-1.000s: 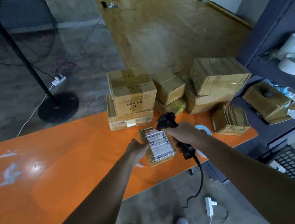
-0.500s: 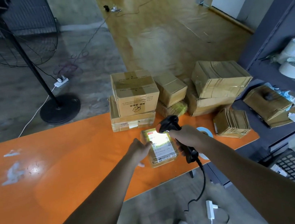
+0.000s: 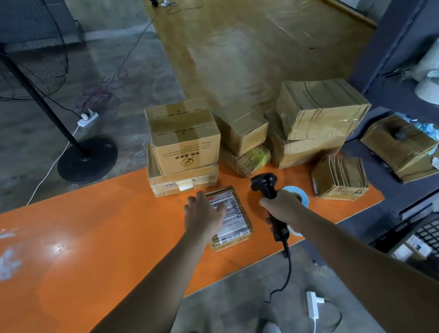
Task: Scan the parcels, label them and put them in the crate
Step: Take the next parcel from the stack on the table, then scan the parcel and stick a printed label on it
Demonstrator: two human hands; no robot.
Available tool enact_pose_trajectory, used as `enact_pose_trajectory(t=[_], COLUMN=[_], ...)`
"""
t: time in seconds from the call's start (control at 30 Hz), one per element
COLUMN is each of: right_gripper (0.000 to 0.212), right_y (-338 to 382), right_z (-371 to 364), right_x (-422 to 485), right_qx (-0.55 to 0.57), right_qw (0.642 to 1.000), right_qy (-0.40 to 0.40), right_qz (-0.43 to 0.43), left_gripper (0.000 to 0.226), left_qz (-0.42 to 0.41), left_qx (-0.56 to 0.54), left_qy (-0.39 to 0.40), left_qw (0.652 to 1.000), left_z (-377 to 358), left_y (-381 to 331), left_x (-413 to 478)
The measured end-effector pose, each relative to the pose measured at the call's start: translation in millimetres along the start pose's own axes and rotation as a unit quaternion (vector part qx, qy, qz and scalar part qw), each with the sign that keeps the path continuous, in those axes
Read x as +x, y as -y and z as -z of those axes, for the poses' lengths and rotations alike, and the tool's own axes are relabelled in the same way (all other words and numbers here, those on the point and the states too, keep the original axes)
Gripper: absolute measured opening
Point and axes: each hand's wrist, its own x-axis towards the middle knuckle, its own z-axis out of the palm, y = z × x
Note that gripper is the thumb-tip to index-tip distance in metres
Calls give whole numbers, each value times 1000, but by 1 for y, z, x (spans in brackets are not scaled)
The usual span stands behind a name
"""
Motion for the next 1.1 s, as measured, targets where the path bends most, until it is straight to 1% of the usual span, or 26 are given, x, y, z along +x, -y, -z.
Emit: enact_pose_trajectory(t=[0.13, 0.2, 0.4, 0.47, 0.5, 0.57, 0.63, 0.7, 0.8, 0.87, 0.93, 1.0, 1.1], right_gripper=[13, 12, 22, 16, 19, 32, 38, 35, 21, 24, 32, 41, 47], right_y=[-20, -28, -40, -41, -42, -43, -42, -39, -35, -39, -46, -55, -59], right_z=[3, 2, -4, -7, -7, -6, -2, 5, 21, 30, 35, 37, 32], right_x=[25, 33, 51, 53, 54, 55, 53, 51, 47, 45, 44, 48, 51], right_qx=[-50, -81, -131, -146, -152, -164, -164, -149, -149, -175, -244, -304, -356], right_qw=[999, 997, 991, 988, 987, 985, 984, 986, 984, 976, 954, 936, 919], right_qy=[-2, 2, 1, 0, 3, 9, 8, -3, -46, -86, -130, -137, -133], right_qz=[-2, 7, 36, 44, 47, 54, 61, 70, 82, 94, 114, 115, 108], left_gripper=[66, 65, 64, 64, 63, 64, 67, 70, 69, 68, 68, 68, 69], left_qz=[-38, -53, -82, -85, -87, -92, -98, -105, -114, -118, -121, -119, -116], left_qx=[28, 42, 63, 73, 78, 79, 77, 74, 66, 60, 58, 62, 75], left_qy=[-43, -49, -63, -65, -66, -63, -58, -55, -50, -43, -34, -28, -25], left_qw=[998, 997, 993, 992, 991, 991, 990, 990, 990, 990, 990, 991, 990], left_z=[-12, -18, -39, -45, -47, -50, -52, -54, -58, -64, -72, -80, -86], left_y=[-12, -17, -27, -31, -33, -36, -41, -47, -58, -66, -73, -78, -79], left_x=[0, 1, 1, 0, -1, -1, -2, -1, 0, 0, 0, 1, 2])
